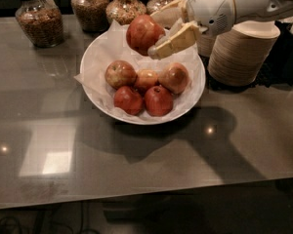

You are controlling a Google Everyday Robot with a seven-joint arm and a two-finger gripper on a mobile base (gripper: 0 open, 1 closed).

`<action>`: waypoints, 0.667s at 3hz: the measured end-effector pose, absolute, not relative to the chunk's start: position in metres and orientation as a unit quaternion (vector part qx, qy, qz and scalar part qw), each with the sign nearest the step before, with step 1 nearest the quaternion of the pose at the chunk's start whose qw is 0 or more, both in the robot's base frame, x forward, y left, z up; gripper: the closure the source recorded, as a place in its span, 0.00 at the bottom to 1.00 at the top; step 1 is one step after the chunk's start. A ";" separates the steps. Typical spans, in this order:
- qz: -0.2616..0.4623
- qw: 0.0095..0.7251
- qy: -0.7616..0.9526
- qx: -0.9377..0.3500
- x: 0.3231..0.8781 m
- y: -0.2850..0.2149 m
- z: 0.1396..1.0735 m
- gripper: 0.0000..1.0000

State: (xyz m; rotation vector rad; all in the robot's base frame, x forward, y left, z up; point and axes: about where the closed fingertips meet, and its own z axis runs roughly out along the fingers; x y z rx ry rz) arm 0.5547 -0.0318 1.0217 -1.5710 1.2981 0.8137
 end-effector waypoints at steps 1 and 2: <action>0.330 0.456 0.526 -0.637 0.555 -0.032 1.022 1.00; 0.330 0.456 0.526 -0.637 0.555 -0.032 1.022 0.81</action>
Offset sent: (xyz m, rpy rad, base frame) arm 0.0000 0.0000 0.0000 0.0000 0.0000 0.0000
